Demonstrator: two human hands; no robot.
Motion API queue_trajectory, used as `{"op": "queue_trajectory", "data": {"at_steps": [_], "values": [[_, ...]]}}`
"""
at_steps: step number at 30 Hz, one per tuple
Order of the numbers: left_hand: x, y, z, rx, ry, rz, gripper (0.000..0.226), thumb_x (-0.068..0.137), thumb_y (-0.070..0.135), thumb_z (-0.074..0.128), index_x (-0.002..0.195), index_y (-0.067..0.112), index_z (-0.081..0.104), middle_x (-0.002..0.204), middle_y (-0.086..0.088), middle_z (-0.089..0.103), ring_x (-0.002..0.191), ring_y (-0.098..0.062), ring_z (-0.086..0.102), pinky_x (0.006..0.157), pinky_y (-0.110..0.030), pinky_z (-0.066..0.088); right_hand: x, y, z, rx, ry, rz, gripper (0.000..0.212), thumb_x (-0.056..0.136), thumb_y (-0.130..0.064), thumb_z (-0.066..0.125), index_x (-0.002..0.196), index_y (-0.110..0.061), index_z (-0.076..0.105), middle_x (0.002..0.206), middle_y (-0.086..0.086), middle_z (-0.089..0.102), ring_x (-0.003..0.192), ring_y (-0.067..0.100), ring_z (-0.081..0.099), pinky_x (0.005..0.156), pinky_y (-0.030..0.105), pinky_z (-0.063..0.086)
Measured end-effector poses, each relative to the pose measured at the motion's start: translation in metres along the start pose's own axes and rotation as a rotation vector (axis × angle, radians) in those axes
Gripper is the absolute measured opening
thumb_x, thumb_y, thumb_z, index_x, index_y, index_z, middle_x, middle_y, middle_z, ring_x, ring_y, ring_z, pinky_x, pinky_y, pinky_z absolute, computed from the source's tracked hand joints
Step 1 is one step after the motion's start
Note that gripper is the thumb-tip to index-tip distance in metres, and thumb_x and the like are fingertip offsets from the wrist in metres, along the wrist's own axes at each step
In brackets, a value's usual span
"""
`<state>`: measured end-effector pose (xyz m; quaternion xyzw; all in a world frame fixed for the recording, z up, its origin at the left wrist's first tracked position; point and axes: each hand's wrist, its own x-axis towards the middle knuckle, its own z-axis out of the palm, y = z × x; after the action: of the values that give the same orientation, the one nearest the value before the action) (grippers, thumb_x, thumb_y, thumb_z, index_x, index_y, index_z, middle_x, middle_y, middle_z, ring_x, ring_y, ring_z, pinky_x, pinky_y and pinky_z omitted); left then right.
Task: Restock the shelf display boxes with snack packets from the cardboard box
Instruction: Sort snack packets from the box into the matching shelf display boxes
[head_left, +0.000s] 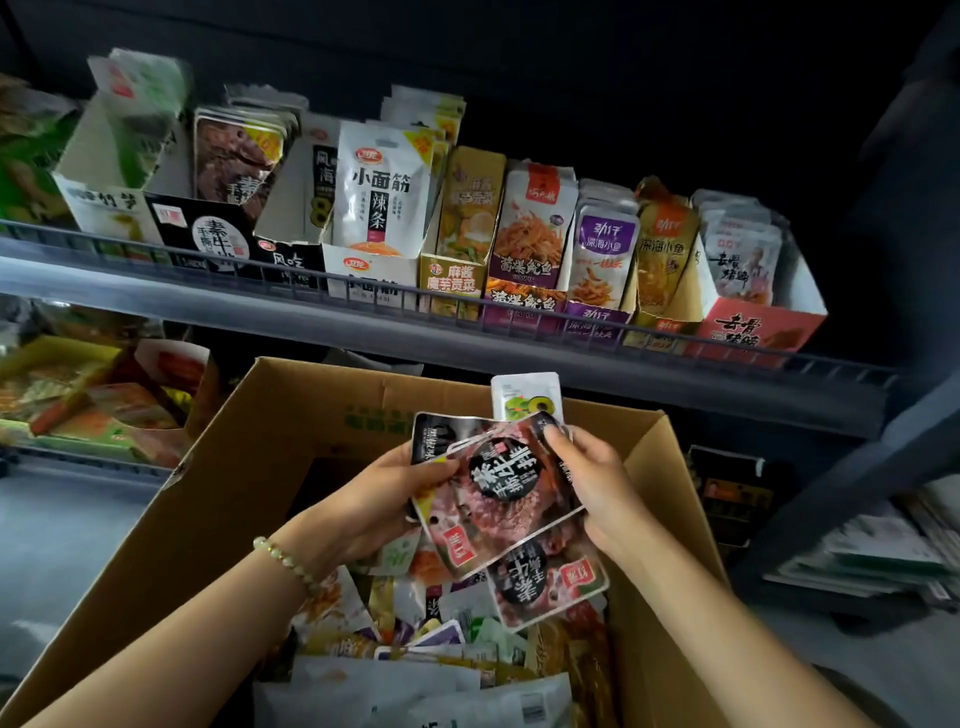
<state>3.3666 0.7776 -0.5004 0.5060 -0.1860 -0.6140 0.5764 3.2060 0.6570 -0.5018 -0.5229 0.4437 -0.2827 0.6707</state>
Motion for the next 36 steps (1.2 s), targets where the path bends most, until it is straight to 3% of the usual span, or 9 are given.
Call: {"op": "queue_trajectory", "data": {"at_steps": [3, 8, 13, 17, 21, 26, 28, 32, 36], "values": [[0.002, 0.001, -0.002, 0.13, 0.109, 0.099, 0.033, 0.089, 0.005, 0.061, 0.121, 0.006, 0.054, 0.1, -0.019, 0.072, 0.076, -0.027, 0.071, 0.067, -0.037, 0.06, -0.002, -0.002, 0.0, -0.064, -0.098, 0.036, 0.047, 0.066, -0.034, 0.08, 0.108, -0.019, 0.064, 0.096, 0.004, 0.075, 0.086, 0.023, 0.072, 0.073, 0.034, 0.057], [-0.007, 0.009, 0.005, 0.098, 0.017, 0.165, 0.042, 0.078, 0.014, 0.07, 0.117, 0.011, 0.056, 0.099, -0.013, 0.074, 0.082, -0.025, 0.073, 0.066, -0.031, 0.058, -0.002, 0.001, 0.004, 0.104, 0.058, 0.01, 0.023, 0.081, -0.028, 0.072, 0.102, -0.02, 0.068, 0.095, 0.003, 0.075, 0.09, 0.022, 0.071, 0.074, 0.034, 0.056], [-0.011, 0.004, 0.003, 0.346, 0.081, 0.184, 0.042, 0.075, 0.009, 0.076, 0.112, 0.008, 0.057, 0.096, -0.011, 0.075, 0.086, -0.027, 0.073, 0.073, -0.036, 0.058, -0.003, 0.004, 0.003, 0.116, 0.05, 0.104, 0.03, 0.081, -0.033, 0.072, 0.107, -0.021, 0.067, 0.096, 0.004, 0.075, 0.088, 0.022, 0.072, 0.075, 0.035, 0.056], [-0.013, 0.021, -0.018, 0.421, 0.063, 0.163, 0.032, 0.079, 0.006, 0.072, 0.107, -0.002, 0.061, 0.093, -0.016, 0.074, 0.076, -0.027, 0.072, 0.071, -0.036, 0.059, -0.008, -0.009, -0.002, -0.085, -0.149, 0.093, 0.053, 0.063, -0.037, 0.077, 0.111, -0.018, 0.063, 0.096, 0.007, 0.074, 0.079, 0.019, 0.071, 0.067, 0.028, 0.056], [-0.017, 0.026, -0.028, 0.544, -0.038, 0.113, 0.026, 0.081, 0.006, 0.071, 0.104, 0.0, 0.062, 0.095, -0.017, 0.074, 0.08, -0.027, 0.072, 0.073, -0.034, 0.059, -0.008, -0.014, -0.008, -0.487, -0.291, -0.059, 0.081, 0.064, -0.031, 0.083, 0.133, -0.032, 0.041, 0.12, -0.006, 0.058, 0.108, 0.011, 0.059, 0.078, 0.018, 0.05], [-0.011, 0.016, -0.012, 0.531, -0.015, 0.101, 0.021, 0.086, 0.02, 0.066, 0.101, 0.005, 0.063, 0.091, -0.012, 0.075, 0.076, -0.022, 0.073, 0.068, -0.031, 0.059, -0.014, -0.005, 0.006, -0.514, -0.404, -0.097, 0.052, 0.066, -0.028, 0.083, 0.111, -0.023, 0.059, 0.106, -0.002, 0.071, 0.096, 0.012, 0.069, 0.089, 0.037, 0.055], [-0.011, 0.016, -0.01, 0.422, -0.078, 0.038, 0.032, 0.087, 0.024, 0.064, 0.113, 0.006, 0.06, 0.103, -0.015, 0.073, 0.087, -0.026, 0.072, 0.08, -0.041, 0.059, -0.015, -0.005, 0.007, -0.39, -0.327, -0.133, 0.043, 0.066, -0.031, 0.08, 0.103, -0.021, 0.064, 0.101, 0.001, 0.074, 0.093, 0.016, 0.07, 0.088, 0.041, 0.055], [-0.019, 0.022, -0.011, 0.472, -0.355, -0.041, 0.06, 0.086, -0.007, 0.062, 0.133, 0.026, 0.045, 0.126, -0.008, 0.064, 0.114, -0.027, 0.063, 0.094, -0.044, 0.053, -0.013, -0.008, 0.004, -0.102, -0.167, -0.085, 0.042, 0.064, -0.03, 0.076, 0.104, -0.019, 0.067, 0.1, 0.0, 0.075, 0.095, 0.019, 0.07, 0.095, 0.041, 0.052], [-0.02, 0.029, -0.014, 0.508, -0.332, 0.016, 0.045, 0.088, -0.005, 0.058, 0.127, 0.016, 0.051, 0.115, -0.01, 0.07, 0.099, -0.024, 0.07, 0.078, -0.034, 0.059, -0.014, -0.016, -0.001, -0.06, -0.254, 0.029, 0.044, 0.069, -0.024, 0.074, 0.111, -0.018, 0.064, 0.104, 0.007, 0.073, 0.095, 0.024, 0.07, 0.084, 0.035, 0.057]]}}
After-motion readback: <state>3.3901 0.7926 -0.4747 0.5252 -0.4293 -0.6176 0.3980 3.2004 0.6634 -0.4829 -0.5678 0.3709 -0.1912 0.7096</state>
